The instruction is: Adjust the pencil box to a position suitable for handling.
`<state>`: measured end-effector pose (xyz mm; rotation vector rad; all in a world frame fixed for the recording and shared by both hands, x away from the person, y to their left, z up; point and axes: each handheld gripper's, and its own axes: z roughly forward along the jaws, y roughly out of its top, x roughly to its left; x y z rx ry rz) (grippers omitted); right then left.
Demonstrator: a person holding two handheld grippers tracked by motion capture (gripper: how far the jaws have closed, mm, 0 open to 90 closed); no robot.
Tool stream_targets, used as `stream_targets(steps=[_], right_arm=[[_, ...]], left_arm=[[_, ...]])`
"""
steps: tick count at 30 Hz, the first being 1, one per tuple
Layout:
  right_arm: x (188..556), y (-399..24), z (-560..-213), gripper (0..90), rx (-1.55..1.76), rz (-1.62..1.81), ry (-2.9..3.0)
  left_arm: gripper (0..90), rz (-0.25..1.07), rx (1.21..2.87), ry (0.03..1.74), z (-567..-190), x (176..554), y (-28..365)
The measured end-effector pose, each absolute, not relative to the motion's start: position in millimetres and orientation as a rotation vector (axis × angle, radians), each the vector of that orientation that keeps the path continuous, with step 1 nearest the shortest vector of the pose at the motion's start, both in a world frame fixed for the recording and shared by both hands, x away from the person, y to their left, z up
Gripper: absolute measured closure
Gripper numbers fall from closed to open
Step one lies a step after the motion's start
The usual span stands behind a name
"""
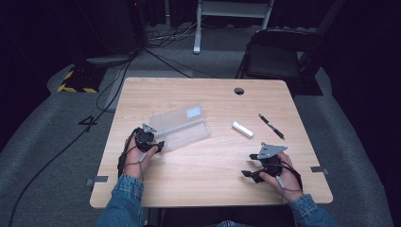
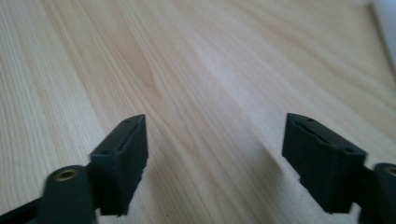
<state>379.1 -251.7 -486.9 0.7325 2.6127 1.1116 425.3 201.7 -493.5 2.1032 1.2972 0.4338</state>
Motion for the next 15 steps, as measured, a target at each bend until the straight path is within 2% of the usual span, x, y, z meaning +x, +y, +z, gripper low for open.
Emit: stream_targets(steps=[15], right_arm=[[379,-291,-448,23.4,0.842,1.142,2.474]], left_arm=[[47.8,0.413,2.136,1.244,-493,398,189]])
